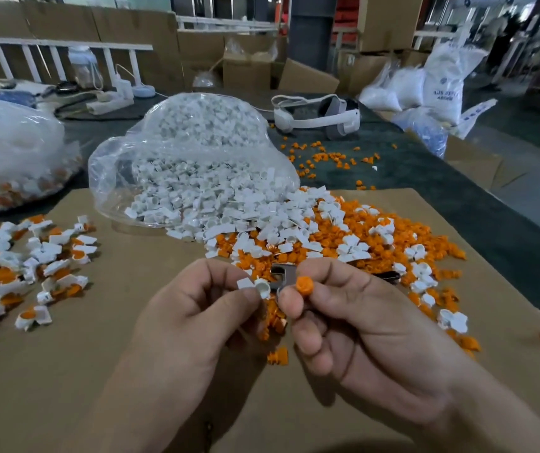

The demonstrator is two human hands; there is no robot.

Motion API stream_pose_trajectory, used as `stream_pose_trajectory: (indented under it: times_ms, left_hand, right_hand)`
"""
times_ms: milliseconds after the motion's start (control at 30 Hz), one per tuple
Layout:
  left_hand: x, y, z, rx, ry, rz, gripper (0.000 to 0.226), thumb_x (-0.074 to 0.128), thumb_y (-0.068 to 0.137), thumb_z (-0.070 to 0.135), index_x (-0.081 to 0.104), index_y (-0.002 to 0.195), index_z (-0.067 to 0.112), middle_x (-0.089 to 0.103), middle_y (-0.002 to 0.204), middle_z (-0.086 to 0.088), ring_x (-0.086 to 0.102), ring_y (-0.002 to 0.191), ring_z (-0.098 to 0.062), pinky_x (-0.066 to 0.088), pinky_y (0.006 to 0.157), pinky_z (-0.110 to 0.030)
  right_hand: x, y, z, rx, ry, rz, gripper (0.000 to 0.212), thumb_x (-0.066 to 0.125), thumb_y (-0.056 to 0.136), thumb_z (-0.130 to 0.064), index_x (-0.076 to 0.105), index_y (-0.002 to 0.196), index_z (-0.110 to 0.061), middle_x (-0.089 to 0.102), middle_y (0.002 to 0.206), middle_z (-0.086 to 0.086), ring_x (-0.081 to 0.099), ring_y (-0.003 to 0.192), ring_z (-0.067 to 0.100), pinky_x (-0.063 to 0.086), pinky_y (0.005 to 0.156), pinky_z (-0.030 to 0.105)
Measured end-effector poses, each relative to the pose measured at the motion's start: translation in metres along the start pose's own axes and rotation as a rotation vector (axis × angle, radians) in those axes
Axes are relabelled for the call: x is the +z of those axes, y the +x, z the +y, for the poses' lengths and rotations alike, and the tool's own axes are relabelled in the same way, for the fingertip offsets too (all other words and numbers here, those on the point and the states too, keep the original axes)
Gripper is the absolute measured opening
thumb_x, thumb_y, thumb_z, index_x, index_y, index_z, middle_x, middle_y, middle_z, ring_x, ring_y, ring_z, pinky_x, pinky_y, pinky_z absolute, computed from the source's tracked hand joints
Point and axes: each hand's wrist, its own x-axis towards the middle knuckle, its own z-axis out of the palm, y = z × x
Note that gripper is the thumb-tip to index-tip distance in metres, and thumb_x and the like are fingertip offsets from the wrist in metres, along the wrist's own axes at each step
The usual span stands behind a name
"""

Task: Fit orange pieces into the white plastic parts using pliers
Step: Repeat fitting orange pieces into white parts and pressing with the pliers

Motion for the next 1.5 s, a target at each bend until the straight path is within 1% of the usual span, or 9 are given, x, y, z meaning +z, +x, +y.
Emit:
stream_pose_trajectory:
  times_ms: [133,233,367,533,733,933,1100,1367,1500]
  left_hand:
    - [0.001,-0.001,-0.003,0.018,0.021,-0.034,0.017,0.086,0.066,0.022,0.072,0.074,0.023,0.069,0.061,-0.007,0.060,0.049,-0.009,0.045,0.045,-0.015]
    - [0.000,-0.002,-0.006,0.025,-0.016,-0.034,0.005,0.074,0.070,0.026,0.072,0.075,0.024,0.067,0.059,-0.005,0.059,0.049,-0.010,0.045,0.046,-0.016]
    - [-0.001,-0.003,-0.008,0.080,0.028,-0.030,0.021,0.077,0.064,0.038,0.073,0.079,0.025,0.065,0.059,0.002,0.058,0.052,-0.007,0.048,0.048,-0.017]
    - [-0.003,-0.006,-0.010,0.163,0.134,0.010,0.030,0.070,0.065,0.050,0.071,0.086,0.029,0.068,0.066,-0.001,0.060,0.057,-0.015,0.049,0.055,-0.036]
    - [-0.002,-0.007,-0.010,0.198,0.227,0.040,0.029,0.066,0.069,0.054,0.070,0.090,0.034,0.072,0.072,0.001,0.068,0.064,-0.019,0.055,0.057,-0.042]
    - [-0.003,-0.008,-0.009,0.187,0.292,0.030,0.030,0.063,0.068,0.058,0.068,0.091,0.039,0.072,0.071,0.006,0.066,0.061,-0.011,0.052,0.053,-0.026]
    - [0.000,-0.007,-0.010,0.191,0.290,0.024,0.030,0.065,0.069,0.056,0.070,0.091,0.037,0.070,0.068,0.004,0.065,0.059,-0.018,0.056,0.053,-0.042]
    - [0.003,-0.008,-0.014,0.177,0.317,0.017,0.032,0.066,0.065,0.058,0.070,0.091,0.040,0.071,0.068,0.006,0.068,0.060,-0.018,0.058,0.054,-0.052]
    - [0.002,-0.007,-0.014,0.128,0.323,-0.031,0.023,0.071,0.069,0.049,0.072,0.091,0.041,0.071,0.067,0.007,0.065,0.056,-0.010,0.055,0.049,-0.030]
  right_hand:
    - [-0.003,-0.001,0.001,0.015,-0.004,-0.026,0.013,0.052,0.090,-0.004,0.057,0.103,-0.004,0.063,0.086,0.019,0.063,0.059,0.020,0.055,0.050,0.026]
    - [-0.006,0.000,0.002,0.001,-0.016,-0.043,0.013,0.053,0.090,-0.004,0.059,0.102,-0.005,0.063,0.086,0.019,0.064,0.060,0.020,0.055,0.051,0.026]
    - [-0.008,0.001,0.005,-0.016,-0.066,-0.063,0.012,0.053,0.090,-0.004,0.061,0.100,-0.005,0.063,0.086,0.018,0.064,0.061,0.020,0.055,0.052,0.026]
    - [-0.008,0.000,0.007,-0.046,-0.123,-0.081,0.012,0.055,0.089,-0.005,0.064,0.097,-0.007,0.064,0.082,0.017,0.064,0.061,0.021,0.055,0.051,0.027]
    - [-0.008,-0.001,0.010,-0.160,-0.368,-0.009,0.015,0.055,0.090,-0.010,0.069,0.096,-0.013,0.066,0.082,0.014,0.064,0.063,0.022,0.054,0.053,0.027]
    - [-0.006,-0.008,0.018,-0.319,-0.955,0.228,0.011,0.058,0.091,-0.028,0.067,0.096,-0.033,0.068,0.079,0.001,0.067,0.070,0.018,0.059,0.059,0.041]
    - [0.000,-0.009,0.015,-0.601,-1.659,0.281,0.011,0.049,0.091,-0.036,0.059,0.094,-0.036,0.057,0.084,-0.019,0.057,0.084,0.002,0.048,0.071,0.022]
    - [0.010,-0.009,0.014,-0.660,-1.962,0.228,0.012,0.052,0.091,-0.024,0.063,0.090,-0.019,0.055,0.079,-0.007,0.051,0.068,0.009,0.049,0.054,0.032]
    - [0.011,-0.008,0.015,-0.652,-2.052,0.209,0.012,0.059,0.084,-0.020,0.068,0.090,-0.016,0.060,0.079,-0.002,0.057,0.068,0.013,0.053,0.053,0.033]
